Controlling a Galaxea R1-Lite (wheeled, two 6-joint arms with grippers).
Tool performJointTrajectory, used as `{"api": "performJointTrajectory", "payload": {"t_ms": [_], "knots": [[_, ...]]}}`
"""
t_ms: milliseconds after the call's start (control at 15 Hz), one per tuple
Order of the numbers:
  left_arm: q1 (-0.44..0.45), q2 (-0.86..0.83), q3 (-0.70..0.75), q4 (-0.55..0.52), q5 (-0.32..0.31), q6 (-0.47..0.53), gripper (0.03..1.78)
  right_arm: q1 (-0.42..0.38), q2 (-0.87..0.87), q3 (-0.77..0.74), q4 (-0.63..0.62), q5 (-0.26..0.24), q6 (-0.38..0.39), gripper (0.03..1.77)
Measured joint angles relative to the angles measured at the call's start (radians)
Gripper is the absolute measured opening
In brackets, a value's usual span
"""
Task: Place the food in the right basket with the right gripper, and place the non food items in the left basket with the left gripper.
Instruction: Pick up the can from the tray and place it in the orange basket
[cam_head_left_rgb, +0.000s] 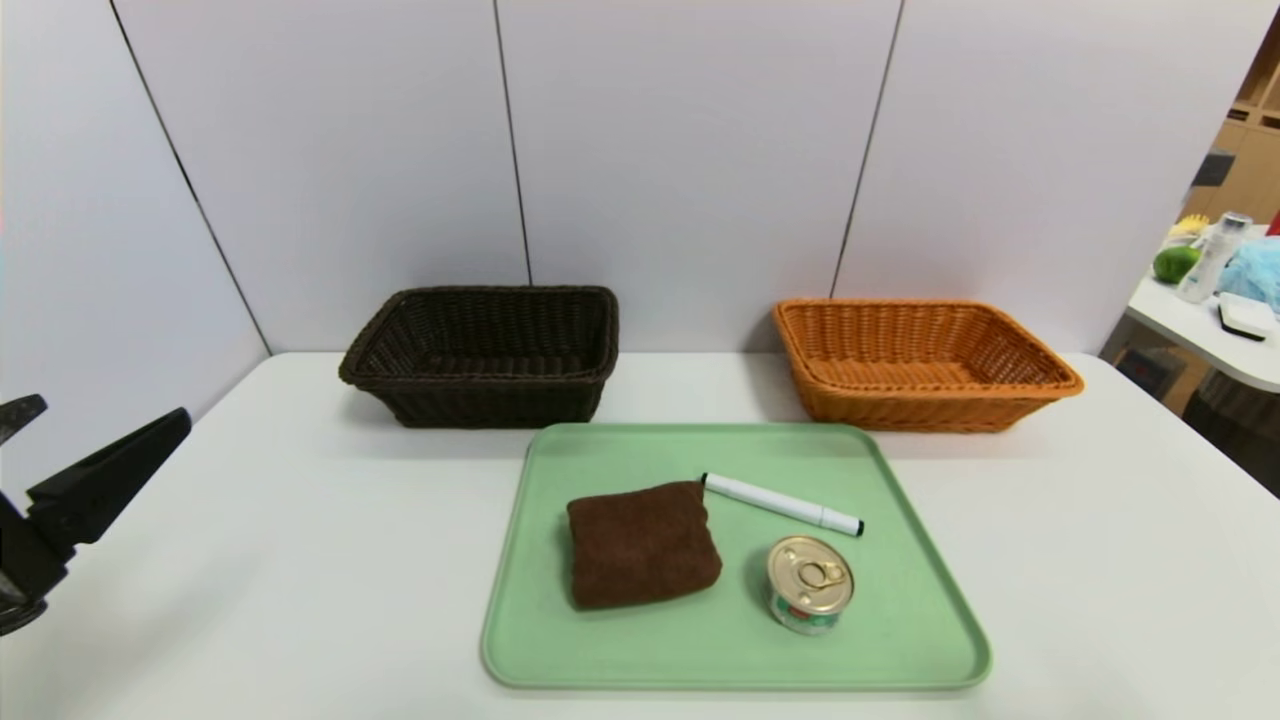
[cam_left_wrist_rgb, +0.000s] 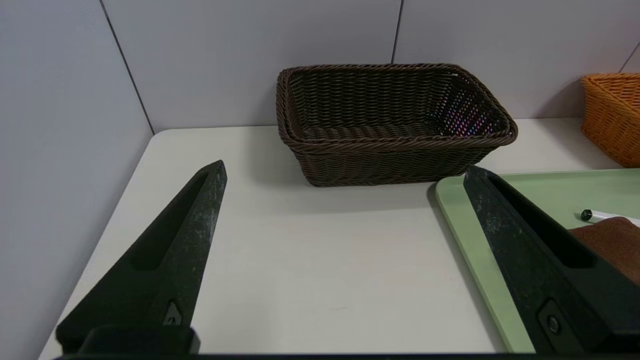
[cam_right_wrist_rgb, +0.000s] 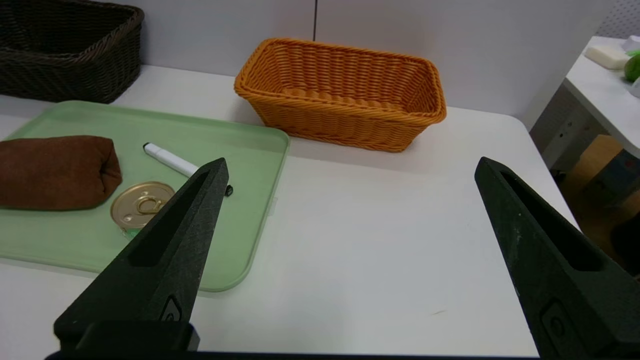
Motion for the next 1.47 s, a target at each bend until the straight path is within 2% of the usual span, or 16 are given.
{"api": "performJointTrajectory", "payload": {"t_ms": [133, 467, 600, 933, 1267, 1467], "knots": [[-0.053, 0.076, 0.034, -0.088, 0.047, -0.006, 1.69, 0.016, 0.056, 0.003, -0.049, 0.029, 0.000, 1.70], [-0.319, 0.259, 0.115, -0.309, 0.311, -0.037, 1.69, 0.114, 0.210, 0.028, -0.172, 0.044, 0.003, 1.70], [-0.386, 0.331, 0.136, -0.409, 0.384, -0.040, 1.69, 0.148, 0.280, 0.051, -0.267, 0.039, 0.007, 1.70], [-0.423, 0.459, 0.149, -0.511, 0.398, -0.041, 1.69, 0.215, 0.464, 0.095, -0.503, 0.021, 0.025, 1.70], [-0.488, 0.517, 0.151, -0.549, 0.454, -0.042, 1.69, 0.339, 0.565, 0.144, -0.606, -0.004, 0.044, 1.70], [-0.496, 0.521, 0.150, -0.550, 0.457, -0.051, 1.69, 0.427, 0.603, 0.200, -0.645, -0.059, 0.067, 1.70]]}}
